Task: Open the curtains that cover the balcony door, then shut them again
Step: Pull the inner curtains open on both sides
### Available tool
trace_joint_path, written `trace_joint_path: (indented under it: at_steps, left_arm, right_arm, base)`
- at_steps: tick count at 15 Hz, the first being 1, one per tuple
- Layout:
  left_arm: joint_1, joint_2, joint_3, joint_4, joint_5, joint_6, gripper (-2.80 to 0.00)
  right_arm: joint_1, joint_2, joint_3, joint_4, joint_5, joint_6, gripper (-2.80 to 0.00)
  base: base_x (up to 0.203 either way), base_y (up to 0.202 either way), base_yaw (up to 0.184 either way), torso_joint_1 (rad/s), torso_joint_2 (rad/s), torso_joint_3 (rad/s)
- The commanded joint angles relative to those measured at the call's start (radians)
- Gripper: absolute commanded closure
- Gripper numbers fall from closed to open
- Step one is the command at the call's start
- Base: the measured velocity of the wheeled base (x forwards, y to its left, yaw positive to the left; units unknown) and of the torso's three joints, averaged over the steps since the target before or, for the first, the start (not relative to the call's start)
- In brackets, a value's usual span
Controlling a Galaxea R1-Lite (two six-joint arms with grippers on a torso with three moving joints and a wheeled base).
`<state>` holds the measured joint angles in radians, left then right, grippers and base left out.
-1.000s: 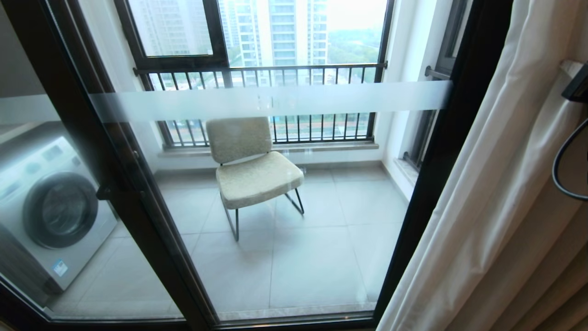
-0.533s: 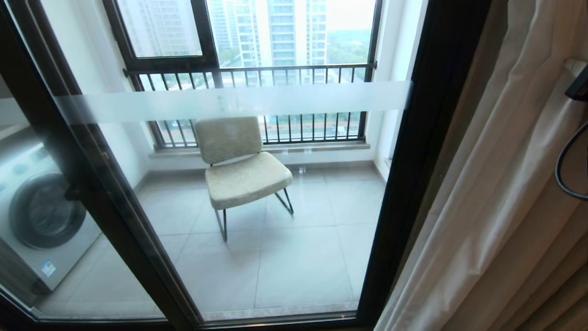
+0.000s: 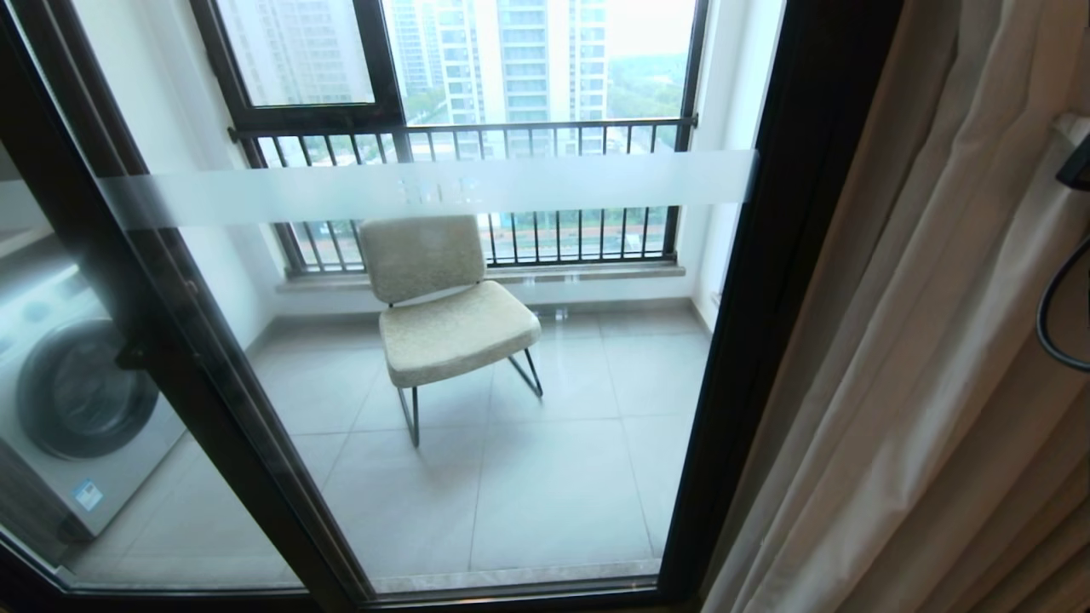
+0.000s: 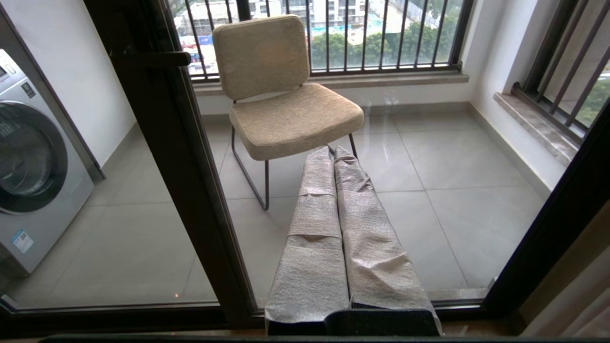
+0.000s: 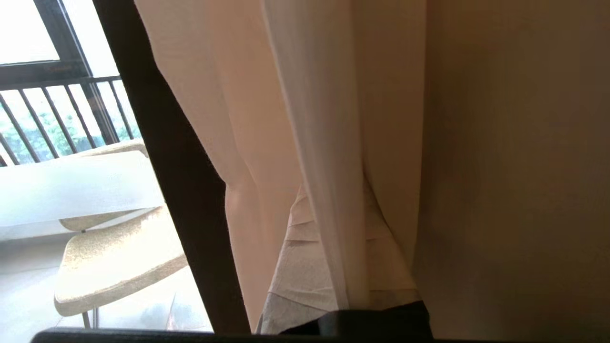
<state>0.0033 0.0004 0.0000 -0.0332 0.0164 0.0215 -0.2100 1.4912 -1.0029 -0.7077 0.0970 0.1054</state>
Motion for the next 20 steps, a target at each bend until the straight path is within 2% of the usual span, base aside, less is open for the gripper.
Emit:
trace_joint_path:
  at_steps: [1,4,9,13,17,20]
  left_arm:
    - [0.001,0.0,0.0,-0.001,0.0,0.0,0.0]
    - [0.0,0.0,0.0,-0.001,0.0,0.0,0.0]
    - [0.001,0.0,0.0,-0.001,0.0,0.0,0.0]
    - [0.0,0.0,0.0,-0.001,0.0,0.0,0.0]
    - [0.001,0.0,0.0,-0.001,0.0,0.0,0.0]
    - [0.001,0.0,0.0,-0.001,0.0,0.0,0.0]
  right_arm:
    - [-0.008,-0.006,-0.002,-0.007,0.001,0.0,0.0]
    - [-0.028,-0.004,-0.003,-0.01,0.001,0.0,0.0]
    - [-0.121,0.056,-0.067,-0.001,0.001,0.001,0.0]
    - [-0.22,0.139,-0.15,-0.001,0.003,0.002,0.0]
    - [-0.364,0.266,-0.267,-0.007,0.004,0.002,0.0]
    - [-0.442,0.34,-0.327,-0.006,0.003,0.002,0.0]
  base:
    - [0.0,0.0,0.0,0.0,0.0,0.0]
    - [0.0,0.0,0.0,0.0,0.0,0.0]
    - [0.0,0.0,0.0,0.0,0.0,0.0]
    - [0.0,0.0,0.0,0.0,0.0,0.0]
    - [0.0,0.0,0.0,0.0,0.0,0.0]
    - [0.0,0.0,0.0,0.0,0.0,0.0]
